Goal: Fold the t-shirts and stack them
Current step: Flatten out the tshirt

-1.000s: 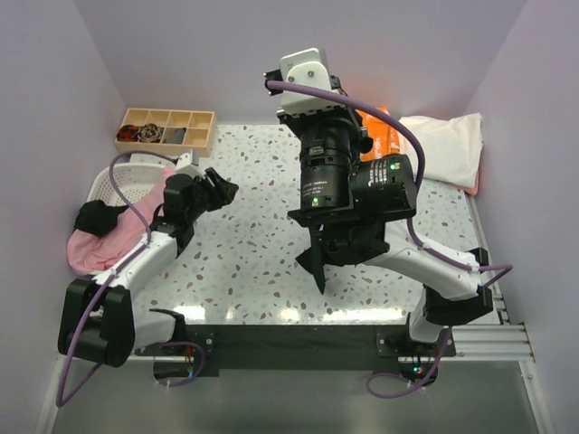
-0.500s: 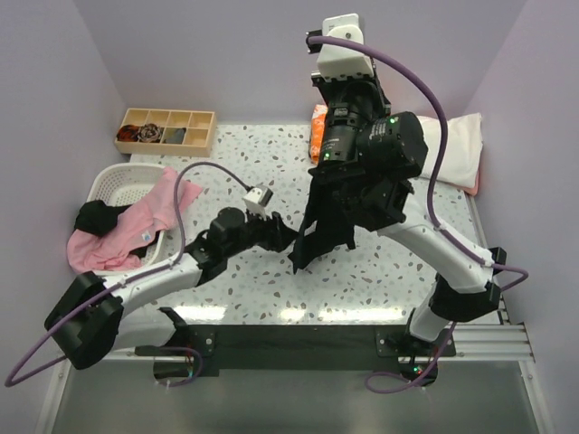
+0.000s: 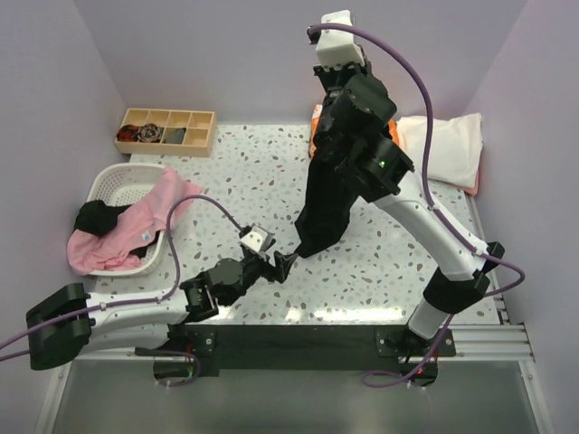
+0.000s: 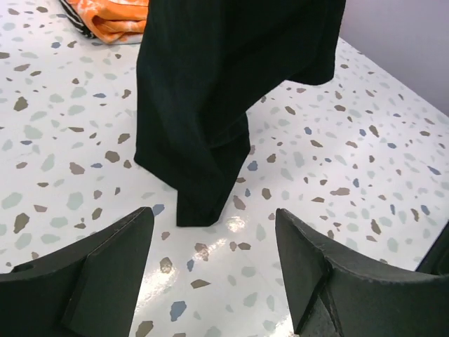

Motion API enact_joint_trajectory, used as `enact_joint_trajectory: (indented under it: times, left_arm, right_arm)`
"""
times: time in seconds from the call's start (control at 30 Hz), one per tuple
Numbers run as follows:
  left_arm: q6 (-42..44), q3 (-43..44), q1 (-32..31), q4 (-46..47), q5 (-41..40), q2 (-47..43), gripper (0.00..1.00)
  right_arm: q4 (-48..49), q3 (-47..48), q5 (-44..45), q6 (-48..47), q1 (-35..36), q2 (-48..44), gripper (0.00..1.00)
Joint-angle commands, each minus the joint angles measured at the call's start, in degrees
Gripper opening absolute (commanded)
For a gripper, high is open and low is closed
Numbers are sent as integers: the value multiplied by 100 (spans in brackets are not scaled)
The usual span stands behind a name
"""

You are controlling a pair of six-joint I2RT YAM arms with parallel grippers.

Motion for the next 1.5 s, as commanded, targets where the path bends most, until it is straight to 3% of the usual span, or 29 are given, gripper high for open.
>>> enact_joint_trajectory:
  times: [0.0,0.2,0.77,0.8,0.87,0.9,1.0,1.07,1.1,1.47]
  left_arm:
    - [365,-75,-125,894,-867,349,75]
    - [541,301,-152,1790,-1439,1430,76]
    - [1042,1242,-108,3496,-1889,3698,81]
    - [1068,1304,-90,3523,-1827,3759,79]
    - [1051,1366,-38,3549,-1765,3927,57]
    - [1034,1366,-20,3575,-1704,3971,38]
    - [954,1322,7,3558,-1660,4015,12]
    - [928,1287,7,3514,-1668,3980,10]
    - [910,1270,15,3462,-1677,3954,0]
    - [919,690,112,2767,-1695,2399,0]
  right_arm:
    - [-396,305,-323,575,-98,32,11]
    - [-545,463,-393,672,-124,129,11]
    - [-976,560,-481,962,-133,-117,12]
    - [-967,534,-481,962,-124,-169,12]
    - [-959,481,-472,962,-124,-275,12]
    - [-941,472,-455,944,-133,-301,12]
    - [-854,367,-428,857,-124,-424,12]
    - [-774,270,-419,830,-124,-521,12]
    - [-756,252,-428,821,-124,-547,12]
    - [-449,-20,-384,636,-133,-706,12]
